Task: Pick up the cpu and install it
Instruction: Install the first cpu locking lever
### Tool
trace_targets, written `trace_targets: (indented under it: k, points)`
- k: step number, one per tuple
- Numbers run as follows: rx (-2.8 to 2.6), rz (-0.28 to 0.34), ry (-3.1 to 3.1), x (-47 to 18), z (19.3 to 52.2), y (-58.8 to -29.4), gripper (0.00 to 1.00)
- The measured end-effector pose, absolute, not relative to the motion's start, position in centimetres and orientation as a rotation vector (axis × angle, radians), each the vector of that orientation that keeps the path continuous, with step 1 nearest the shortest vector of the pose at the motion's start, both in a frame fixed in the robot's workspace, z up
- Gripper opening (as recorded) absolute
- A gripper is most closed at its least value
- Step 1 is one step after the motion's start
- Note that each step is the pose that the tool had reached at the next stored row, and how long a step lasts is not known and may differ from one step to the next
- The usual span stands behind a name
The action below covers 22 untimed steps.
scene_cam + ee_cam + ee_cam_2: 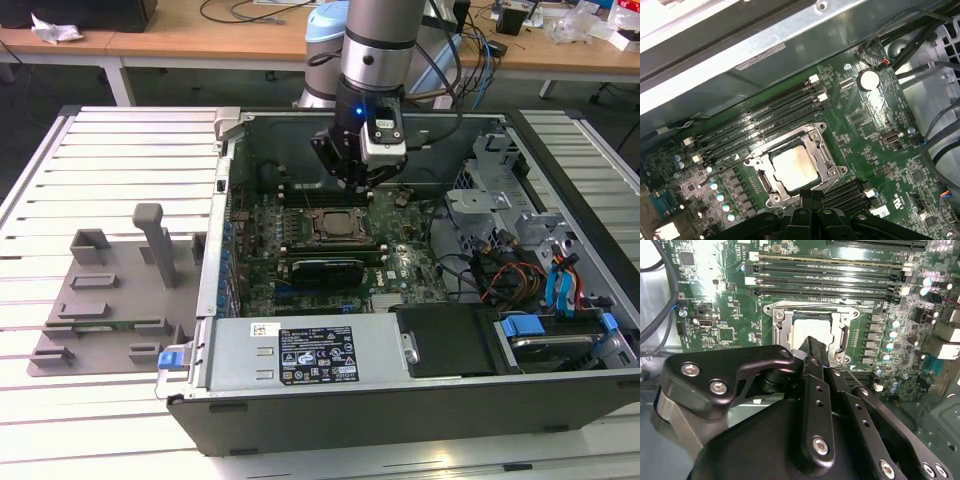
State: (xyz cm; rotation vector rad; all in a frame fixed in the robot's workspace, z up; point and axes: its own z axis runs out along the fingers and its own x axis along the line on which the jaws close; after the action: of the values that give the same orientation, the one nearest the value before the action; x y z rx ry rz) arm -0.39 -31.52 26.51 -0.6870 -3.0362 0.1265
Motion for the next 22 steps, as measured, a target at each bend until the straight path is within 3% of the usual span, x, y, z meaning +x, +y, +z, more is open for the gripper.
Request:
trace_targets:
  k: [22]
  points:
    - [-0.313,0.131,-3.107,-0.39,26.51,-31.52,0.11]
